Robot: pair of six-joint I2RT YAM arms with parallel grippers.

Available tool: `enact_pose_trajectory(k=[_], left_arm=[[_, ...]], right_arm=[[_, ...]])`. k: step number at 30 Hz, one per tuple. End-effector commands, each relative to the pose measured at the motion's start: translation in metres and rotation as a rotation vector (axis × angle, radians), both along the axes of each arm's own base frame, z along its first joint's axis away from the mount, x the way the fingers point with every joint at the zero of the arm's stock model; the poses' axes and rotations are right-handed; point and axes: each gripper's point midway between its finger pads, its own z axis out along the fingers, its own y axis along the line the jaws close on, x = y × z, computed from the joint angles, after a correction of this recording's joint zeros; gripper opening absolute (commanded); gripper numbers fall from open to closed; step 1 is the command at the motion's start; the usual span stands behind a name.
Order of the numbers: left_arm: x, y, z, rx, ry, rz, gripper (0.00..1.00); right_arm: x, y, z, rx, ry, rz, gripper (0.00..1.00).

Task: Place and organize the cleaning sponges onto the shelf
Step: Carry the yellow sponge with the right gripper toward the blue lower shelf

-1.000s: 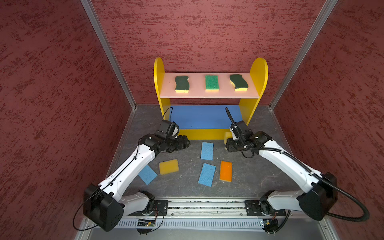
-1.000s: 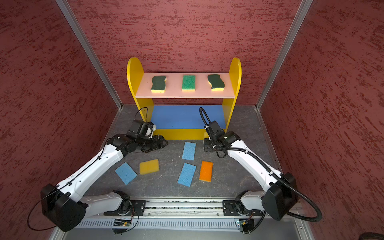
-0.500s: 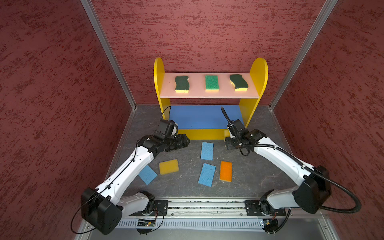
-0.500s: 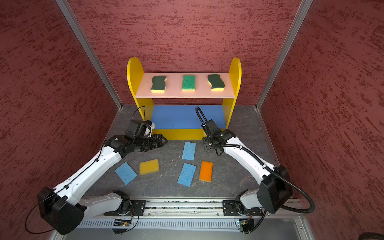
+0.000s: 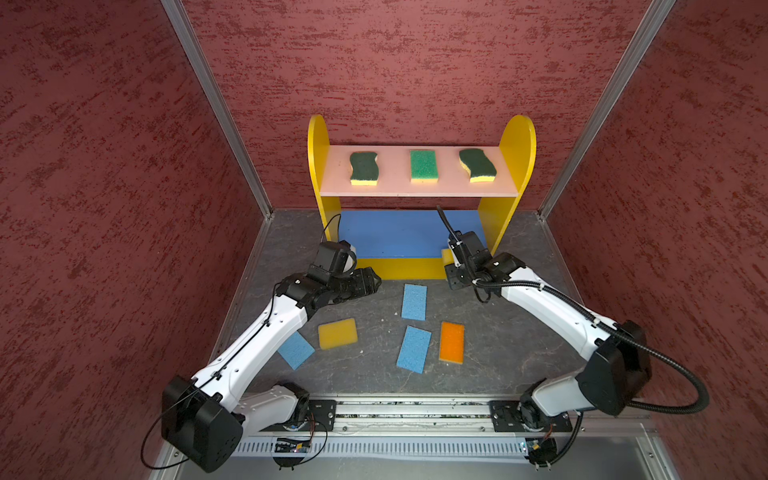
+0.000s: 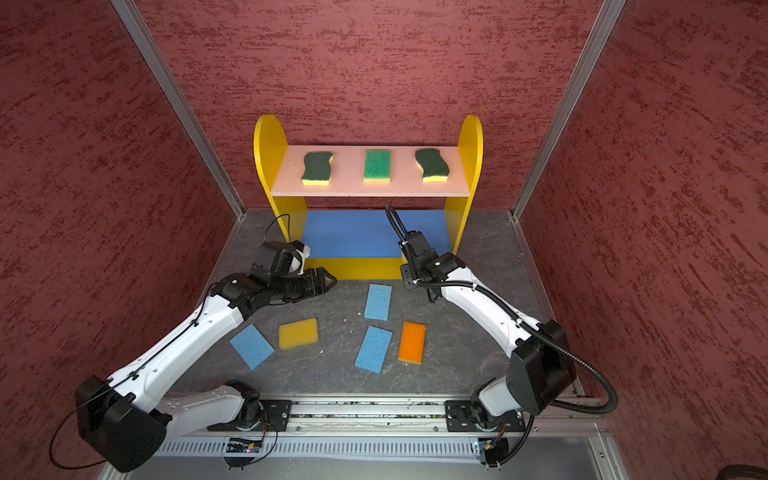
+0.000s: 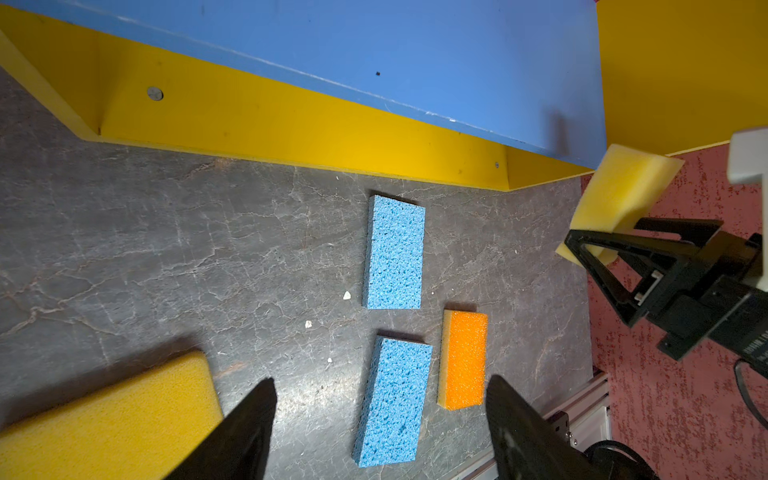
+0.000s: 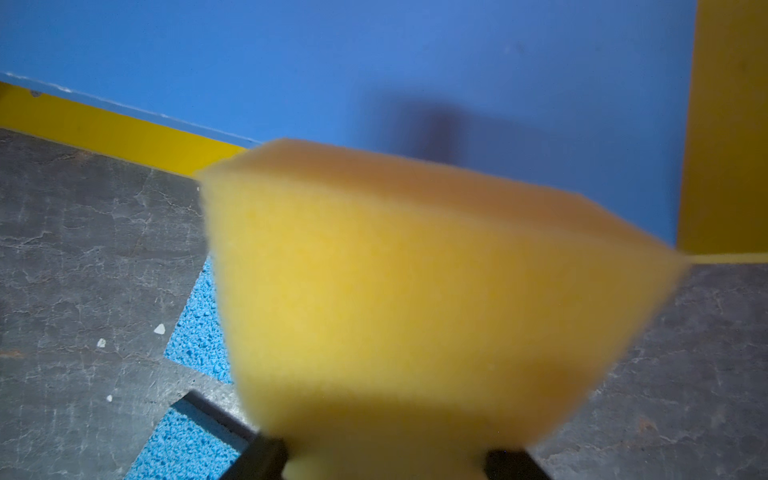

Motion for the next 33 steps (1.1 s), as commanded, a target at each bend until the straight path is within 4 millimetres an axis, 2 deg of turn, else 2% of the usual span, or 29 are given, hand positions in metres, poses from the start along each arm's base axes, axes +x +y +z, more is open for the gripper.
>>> enact_pose_trajectory(k=[1,11,19,22,23,33], left_arm=[[0.003,-0.001,0.006,-0.013,-0.041,0.006,0.8],[0.01,-0.005,0.009,-0.03,-0.063,0.012,0.8],[0.012,-0.013,0.005,-0.03,-0.059,-0.005,0.8],[0.013,-0.015,0.001,-0.029,-0.056,-0.006,0.8],[0.013,-0.016,0.0,-0.028,-0.055,-0.009,0.8],[0.014,-0.026,-0.011,-0.02,-0.038,-0.028,0.8]], right_arm=[[0.02,-0.006,0.019,-0.009,-0.08,-0.023,0.53],[0.039,-0.027,0.027,-0.067,-0.141,-0.086,0.52],[0.047,-0.023,0.046,-0.018,-0.228,-0.041,0.51],[0.049,-0.023,0.044,-0.009,-0.256,-0.036,0.52],[0.048,-0.026,0.053,0.008,-0.286,-0.044,0.52],[0.056,-0.036,0.061,0.079,-0.403,-0.098,0.52]])
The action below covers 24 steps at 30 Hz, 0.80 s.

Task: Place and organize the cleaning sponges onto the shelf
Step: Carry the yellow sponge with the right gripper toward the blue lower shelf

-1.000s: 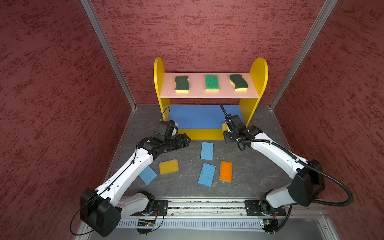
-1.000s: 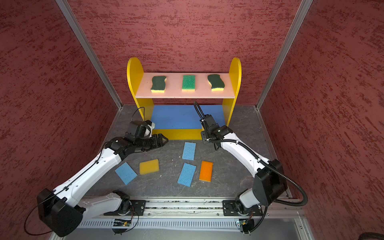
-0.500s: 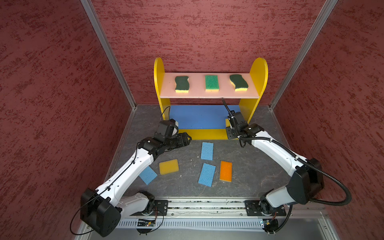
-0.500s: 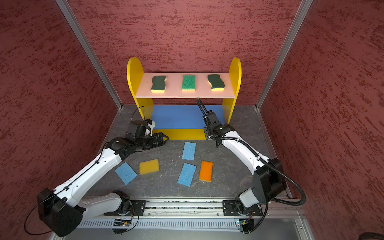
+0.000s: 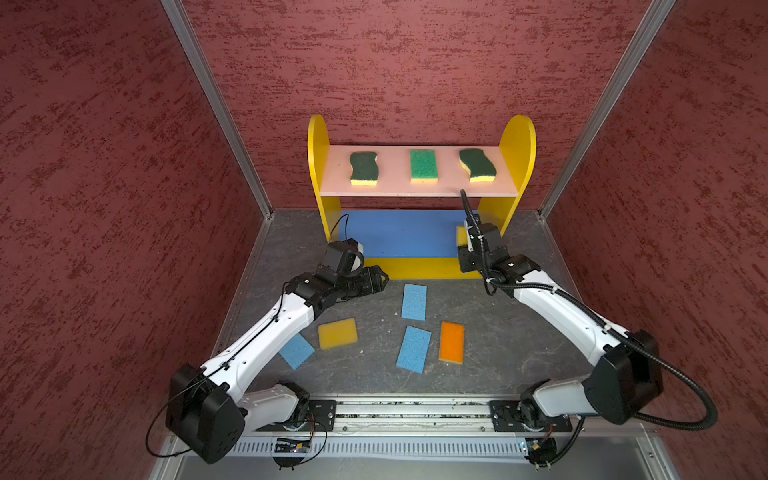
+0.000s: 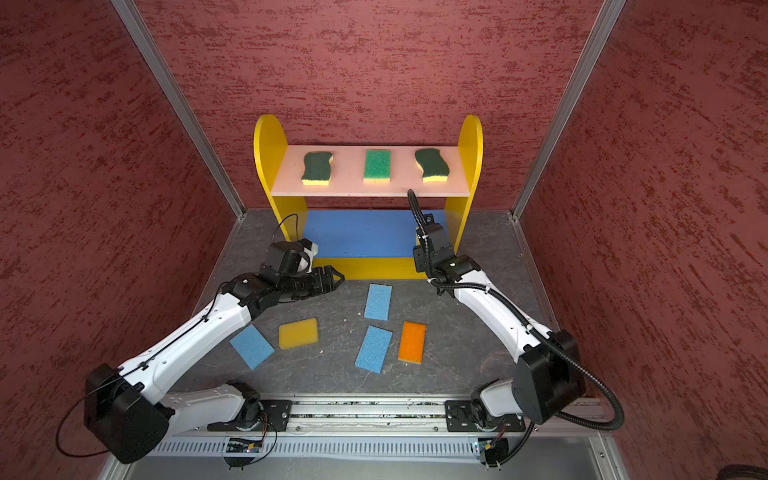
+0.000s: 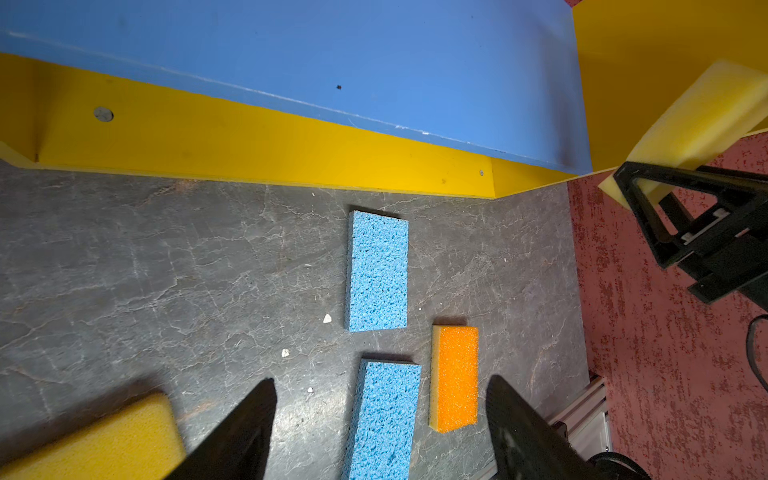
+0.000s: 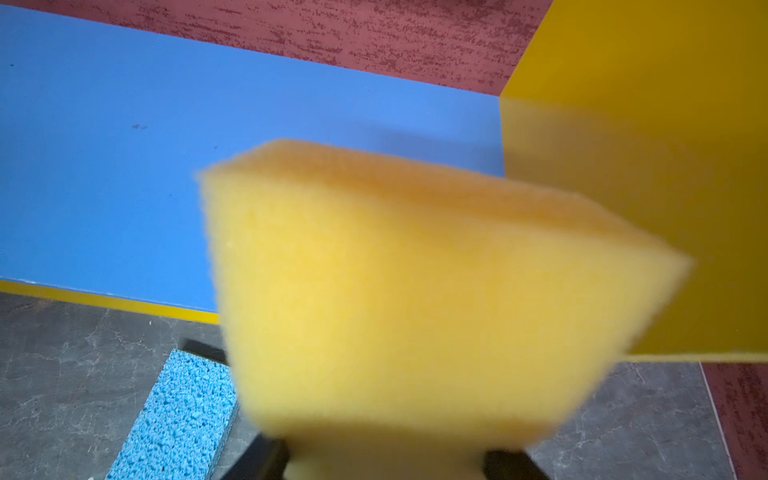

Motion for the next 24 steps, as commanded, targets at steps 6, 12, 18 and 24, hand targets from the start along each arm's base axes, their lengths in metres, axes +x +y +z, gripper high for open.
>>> enact_pose_trajectory(k=[6,12,18,24], left_arm=[[0.003,-0.007,-0.007,0.004,-0.004,-0.008,0.8],[0.003,-0.008,-0.013,0.012,0.007,-0.01,0.8],[0.005,-0.008,-0.019,0.017,0.017,-0.006,0.8],[0.009,-0.011,-0.025,0.019,0.029,-0.011,0.8]], right_arm=[[0.018,0.0,0.011,0.04,-0.102,-0.009,0.52],[0.028,0.001,0.004,0.055,-0.108,-0.017,0.52],[0.036,0.0,-0.013,0.043,-0.085,-0.029,0.52],[0.044,-0.003,-0.017,0.04,-0.092,-0.048,0.53]])
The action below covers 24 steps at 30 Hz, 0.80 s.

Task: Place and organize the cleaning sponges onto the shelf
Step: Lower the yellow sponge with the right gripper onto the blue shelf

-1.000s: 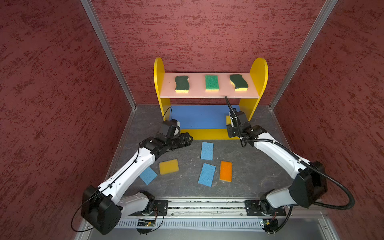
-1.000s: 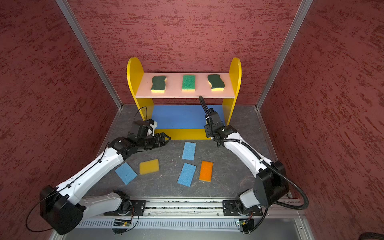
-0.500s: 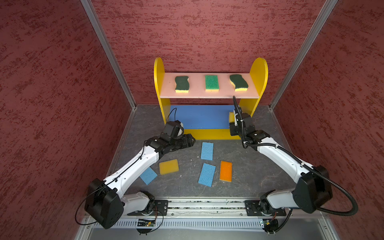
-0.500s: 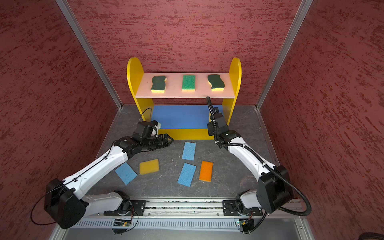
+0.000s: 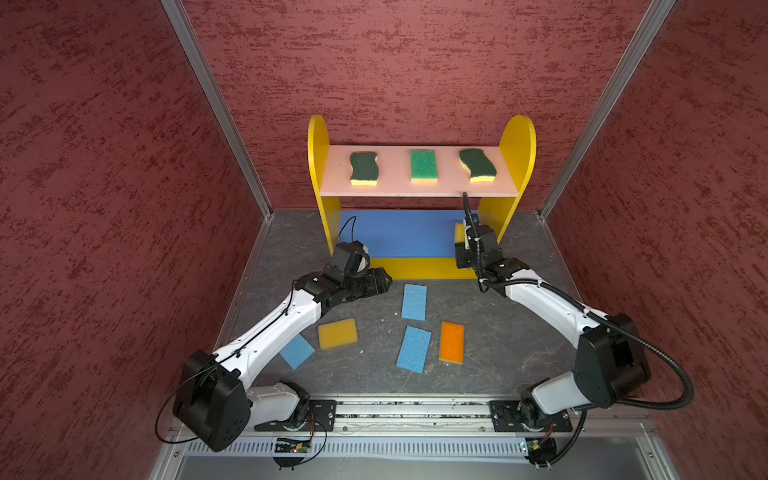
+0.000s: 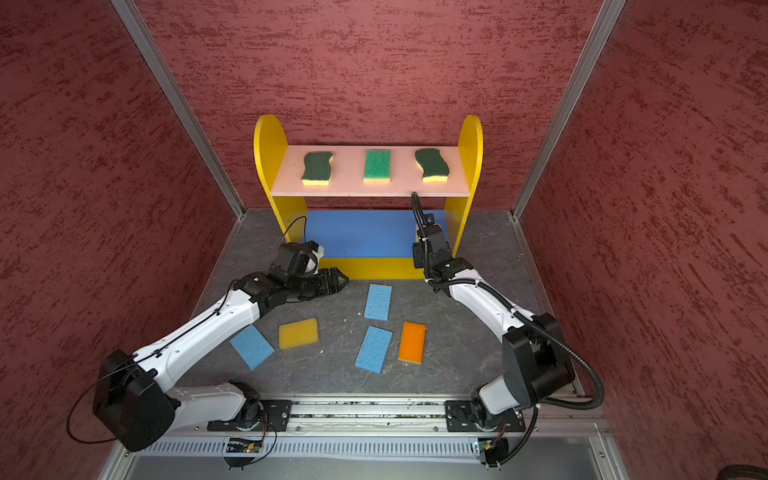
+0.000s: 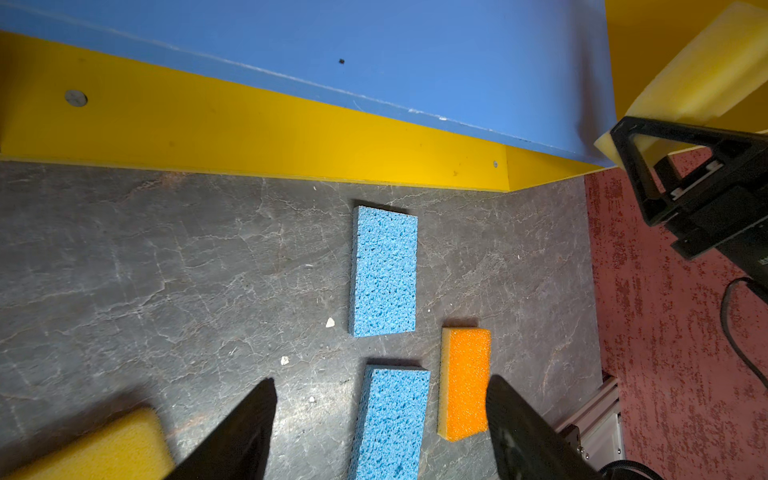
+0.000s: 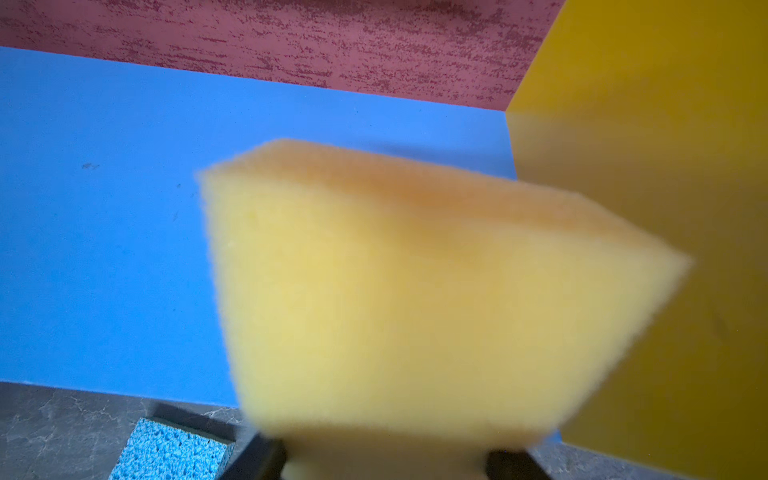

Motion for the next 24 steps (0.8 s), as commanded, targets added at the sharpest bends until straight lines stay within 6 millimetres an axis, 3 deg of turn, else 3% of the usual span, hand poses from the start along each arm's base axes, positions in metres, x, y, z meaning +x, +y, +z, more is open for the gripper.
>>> enact_pose_trajectory(k=[1,24], left_arm=[[0.002,-0.004,-0.007,0.0,0.006,-0.003,0.8],[0.005,-0.005,-0.012,0.006,0.01,0.001,0.8]], right_arm=[[0.011,-0.004,0.006,0.013,-0.047,-0.02,0.53],[0.032,-0.01,-0.003,-0.027,-0.047,-0.041,0.56]])
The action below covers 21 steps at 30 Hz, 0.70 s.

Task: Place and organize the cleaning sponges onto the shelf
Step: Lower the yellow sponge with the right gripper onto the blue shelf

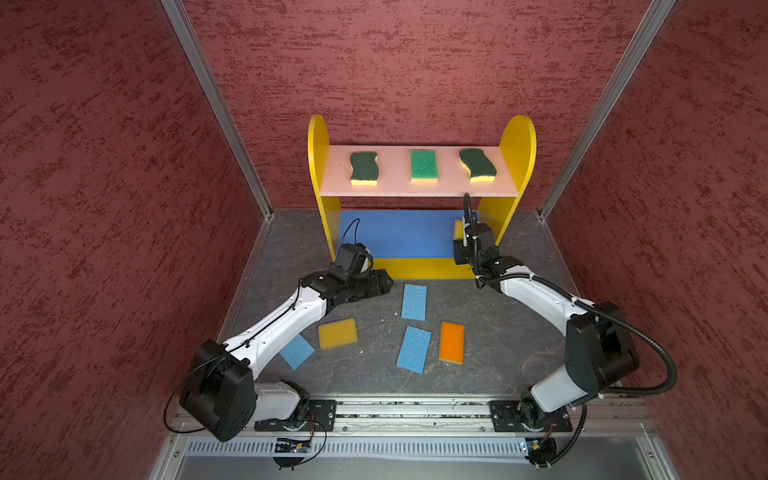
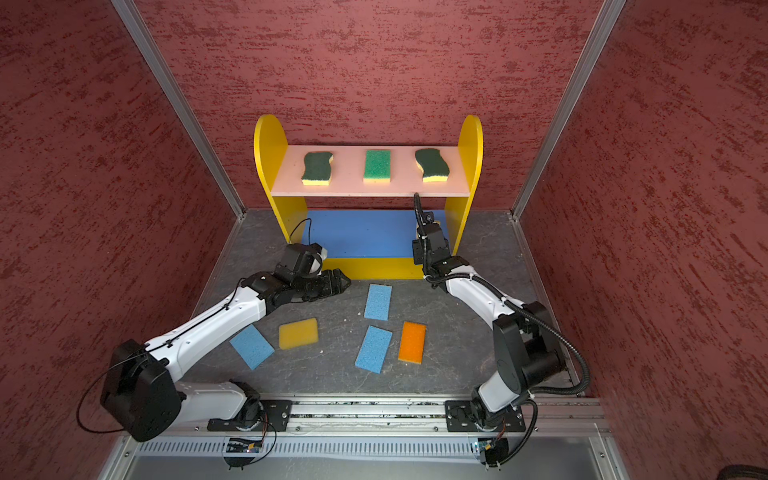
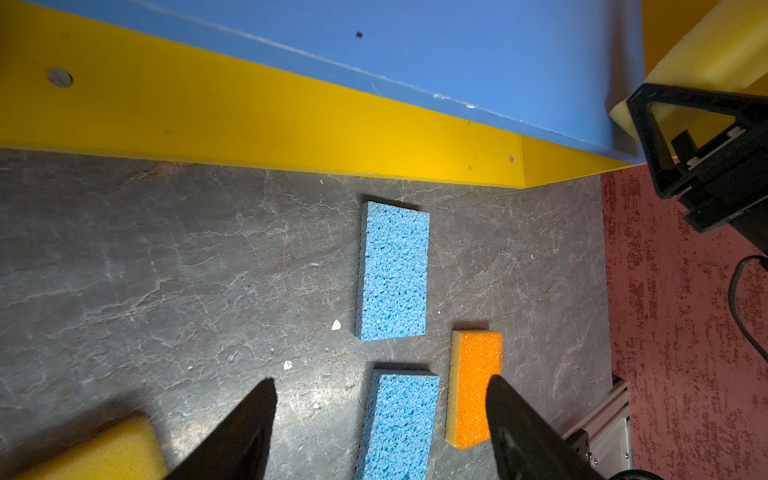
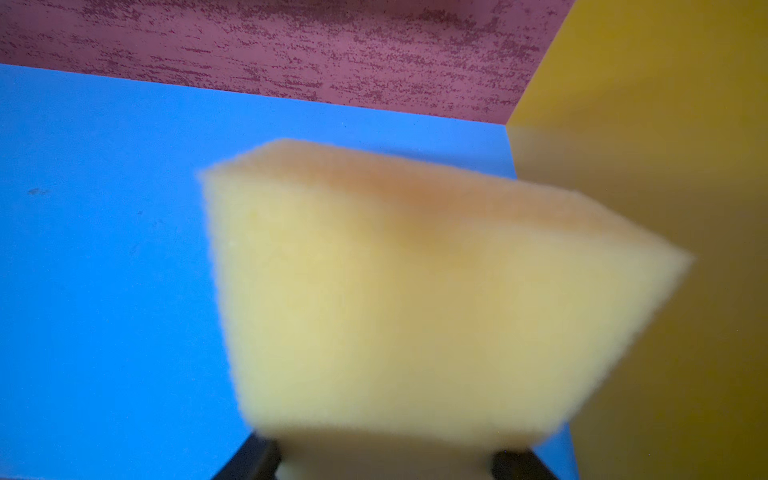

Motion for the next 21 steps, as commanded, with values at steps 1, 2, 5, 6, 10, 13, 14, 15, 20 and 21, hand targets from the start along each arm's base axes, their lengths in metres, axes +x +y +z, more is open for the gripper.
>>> enact_pose_trajectory(k=[1,2,5,6,10,13,14,15,20,21], left_arm=[[0.003,-0.003,0.002,-0.004,-0.017,-0.002,0.8],[0.004,-0.003,0.001,-0.005,-0.016,-0.001,0.8],[0.004,-0.006,-0.001,-0.011,-0.008,-0.008,0.8],[0.004,-0.007,-0.001,-0.013,-0.006,-0.009,0.8],[0.004,-0.006,-0.003,-0.013,-0.002,-0.007,0.8],[0.003,-0.006,-0.004,-0.01,0.0,-0.006,0.8],[0.003,-0.006,-0.004,-0.01,0.003,-0.004,0.8],[0.003,-0.006,-0.005,-0.01,0.005,-0.005,0.8],[0.004,-0.007,-0.007,-0.016,0.013,-0.002,0.8],[0.004,-0.008,-0.008,-0.017,0.016,-0.003,0.79]], right_arm=[[0.012,-0.008,0.009,-0.022,-0.028,-0.032,0.56],[0.013,-0.008,0.007,-0.023,-0.026,-0.033,0.56],[0.016,-0.007,0.008,-0.016,-0.034,-0.034,0.56],[0.016,-0.006,0.007,-0.015,-0.032,-0.033,0.56],[0.018,-0.007,0.002,-0.028,-0.016,-0.038,0.57],[0.017,-0.009,-0.001,-0.043,-0.004,-0.042,0.59],[0.017,-0.01,0.0,-0.045,-0.003,-0.046,0.6],[0.016,-0.011,0.0,-0.049,-0.002,-0.05,0.6],[0.014,-0.015,0.0,-0.063,0.001,-0.067,0.65],[0.014,-0.016,0.002,-0.064,-0.002,-0.068,0.66]])
